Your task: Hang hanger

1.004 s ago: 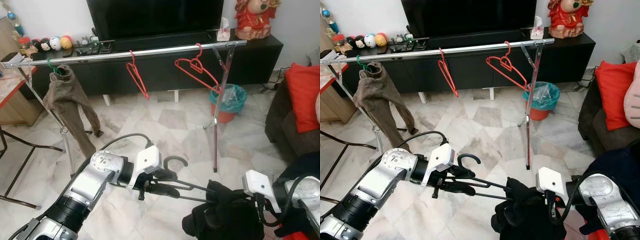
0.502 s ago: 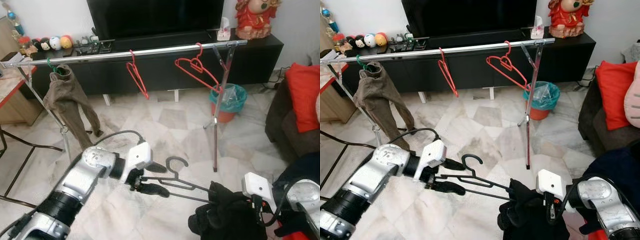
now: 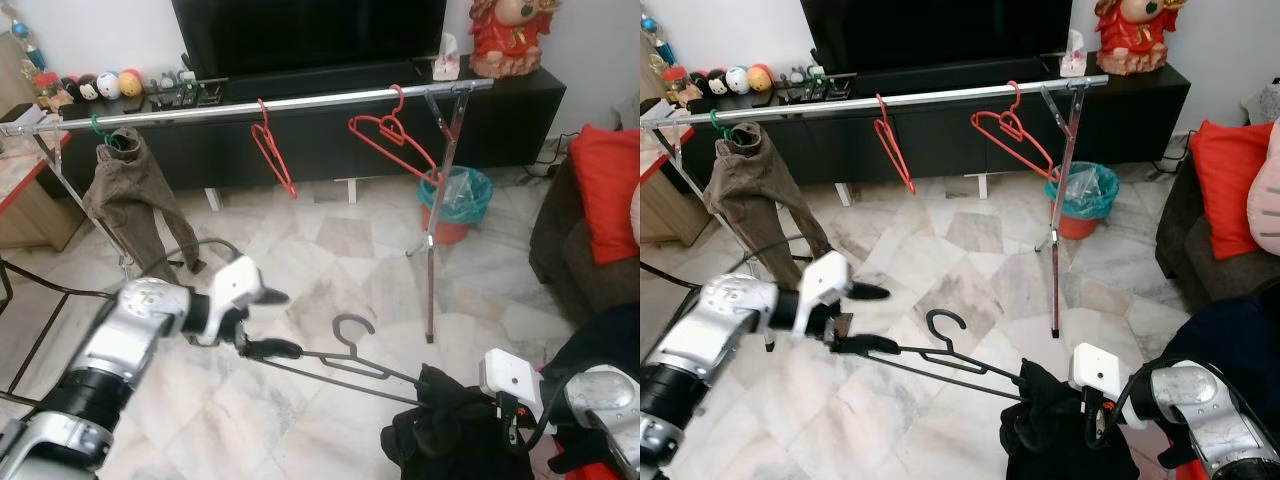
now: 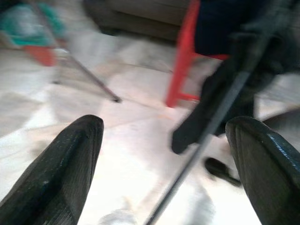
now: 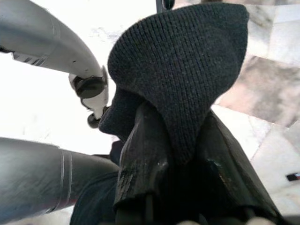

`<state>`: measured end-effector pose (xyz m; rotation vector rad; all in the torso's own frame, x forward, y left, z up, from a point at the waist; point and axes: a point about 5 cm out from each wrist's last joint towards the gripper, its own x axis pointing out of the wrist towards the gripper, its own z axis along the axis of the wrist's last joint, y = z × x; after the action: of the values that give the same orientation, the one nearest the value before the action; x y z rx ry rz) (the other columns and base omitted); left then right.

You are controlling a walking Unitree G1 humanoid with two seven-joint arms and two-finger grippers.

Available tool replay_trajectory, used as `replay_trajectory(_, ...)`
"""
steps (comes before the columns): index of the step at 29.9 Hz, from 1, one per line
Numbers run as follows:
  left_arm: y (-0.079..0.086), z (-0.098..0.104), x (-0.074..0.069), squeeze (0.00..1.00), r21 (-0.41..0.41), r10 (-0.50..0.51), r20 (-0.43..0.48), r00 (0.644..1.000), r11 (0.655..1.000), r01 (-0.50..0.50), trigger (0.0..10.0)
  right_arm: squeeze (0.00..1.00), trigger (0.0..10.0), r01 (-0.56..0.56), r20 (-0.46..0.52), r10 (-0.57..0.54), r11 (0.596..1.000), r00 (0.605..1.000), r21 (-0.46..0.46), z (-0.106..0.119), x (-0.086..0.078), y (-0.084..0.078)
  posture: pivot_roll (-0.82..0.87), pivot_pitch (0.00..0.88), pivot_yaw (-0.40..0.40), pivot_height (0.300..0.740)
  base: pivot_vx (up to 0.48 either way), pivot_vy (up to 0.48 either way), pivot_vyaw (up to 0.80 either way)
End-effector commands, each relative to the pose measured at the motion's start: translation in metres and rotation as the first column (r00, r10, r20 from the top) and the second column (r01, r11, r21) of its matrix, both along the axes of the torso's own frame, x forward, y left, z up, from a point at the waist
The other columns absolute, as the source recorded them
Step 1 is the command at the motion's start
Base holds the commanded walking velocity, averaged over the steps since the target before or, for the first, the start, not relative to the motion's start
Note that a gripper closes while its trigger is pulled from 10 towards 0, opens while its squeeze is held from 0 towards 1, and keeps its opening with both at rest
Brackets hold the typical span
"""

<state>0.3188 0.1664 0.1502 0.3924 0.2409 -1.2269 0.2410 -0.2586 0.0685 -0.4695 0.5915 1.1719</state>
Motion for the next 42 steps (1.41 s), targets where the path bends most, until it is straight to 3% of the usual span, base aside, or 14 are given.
replay_trajectory(1, 0.016, 0.006, 0.010, 0.00, 0.005, 0.116, 0.062, 0.991, 0.993, -0.117, 10.0, 0.00, 0.0, 0.029, 0.065, -0.029, 1.000, 0.997, 0.003, 0.005, 0.009, 0.001, -0.03, 0.017, 0.096, 0.740, 0.000, 0.000, 0.00)
replay_trajectory(4, 0.028, 0.011, 0.022, 0.00, -0.028, 0.258, 0.123, 0.958, 0.966, -0.257, 10.0, 0.00, 0.0, 0.078, 0.100, -0.076, 0.997, 0.992, -0.014, 0.003, 0.013, -0.002, -0.03, 0.011, 0.097, 0.740, 0.000, 0.000, 0.00)
replay_trajectory(7, 0.064, 0.028, 0.045, 0.00, -0.220, 0.667, 0.216, 0.713, 0.745, -0.630, 10.0, 0.00, 0.0, 0.186, 0.169, -0.177, 0.982, 0.970, -0.041, -0.001, 0.020, -0.008, -0.03, 0.005, 0.096, 0.740, 0.000, 0.000, 0.00)
replay_trajectory(10, 0.076, 0.030, 0.049, 0.00, -0.294, 0.775, 0.182, 0.605, 0.630, -0.719, 10.0, 0.00, 0.0, 0.214, 0.178, -0.203, 0.976, 0.963, -0.043, -0.003, 0.022, -0.008, -0.03, 0.005, 0.096, 0.740, 0.000, 0.000, 0.00)
replay_trajectory(15, 0.082, 0.024, 0.049, 0.00, -0.344, 0.838, 0.137, 0.528, 0.540, -0.768, 10.0, 0.00, 0.0, 0.213, 0.172, -0.203, 0.976, 0.964, -0.041, -0.005, 0.021, -0.007, -0.03, 0.004, 0.094, 0.740, 0.000, 0.000, 0.00)
replay_trajectory(16, 0.082, 0.024, 0.049, 0.00, -0.344, 0.838, 0.137, 0.528, 0.540, -0.768, 10.0, 0.00, 0.0, 0.213, 0.172, -0.203, 0.976, 0.964, -0.041, -0.005, 0.021, -0.007, -0.03, 0.004, 0.094, 0.740, 0.000, 0.000, 0.00)
replay_trajectory(20, 0.050, 0.011, 0.042, 0.00, -0.309, 0.633, 0.096, 0.768, 0.753, -0.581, 10.0, 0.00, 0.0, 0.185, 0.154, -0.175, 0.982, 0.972, -0.049, -0.011, 0.018, -0.004, -0.03, 0.015, 0.096, 0.740, 0.000, 0.000, 0.00)
replay_trajectory(22, 0.050, 0.011, 0.042, 0.00, -0.309, 0.633, 0.096, 0.768, 0.753, -0.581, 10.0, 0.00, 0.0, 0.185, 0.154, -0.175, 0.982, 0.972, -0.049, -0.011, 0.018, -0.004, -0.03, 0.015, 0.096, 0.740, 0.000, 0.000, 0.00)
replay_trajectory(23, 0.040, 0.003, 0.035, 0.00, -0.234, 0.505, 0.087, 0.859, 0.848, -0.475, 10.0, 0.00, 0.0, 0.192, 0.159, -0.182, 0.980, 0.970, -0.048, -0.011, 0.019, -0.004, -0.03, 0.017, 0.097, 0.740, 0.000, 0.000, 0.00)
replay_trajectory(27, 0.035, -0.029, 0.014, 0.00, 0.012, 0.287, 0.028, 0.958, 0.958, -0.287, 10.0, 0.00, 0.0, 0.201, 0.181, -0.188, 0.978, 0.965, -0.055, -0.010, 0.023, -0.003, -0.02, 0.027, 0.114, 0.740, 0.000, 0.000, 0.00)
replay_trajectory(29, 0.036, -0.033, 0.018, 0.00, 0.048, 0.336, 0.072, 0.939, 0.939, -0.340, 10.0, 0.00, 0.0, 0.209, 0.200, -0.191, 0.975, 0.961, -0.073, -0.010, 0.025, -0.002, -0.02, 0.026, 0.118, 0.740, 0.000, 0.000, 0.00)
replay_trajectory(32, 0.040, -0.027, 0.032, 0.00, 0.013, 0.481, 0.165, 0.861, 0.872, -0.489, 10.0, 0.00, 0.0, 0.241, 0.224, -0.216, 0.966, 0.951, -0.091, -0.012, 0.028, -0.002, -0.02, 0.027, 0.122, 0.740, 0.000, 0.000, 0.00)
replay_trajectory(38, 0.061, -0.023, 0.049, 0.00, -0.055, 0.789, 0.240, 0.566, 0.593, -0.803, 10.0, 0.00, 0.0, 0.356, 0.256, -0.312, 0.923, 0.915, -0.145, -0.022, 0.030, -0.009, -0.02, 0.029, 0.131, 0.740, 0.000, 0.000, 0.00)
replay_trajectory(42, 0.081, -0.052, 0.038, 0.00, 0.083, 0.847, 0.316, 0.427, 0.424, -0.902, 10.0, 0.00, 0.0, 0.460, 0.297, -0.406, 0.877, 0.864, -0.138, -0.027, 0.034, -0.010, -0.04, 0.029, 0.134, 0.740, 0.000, 0.000, 0.00)
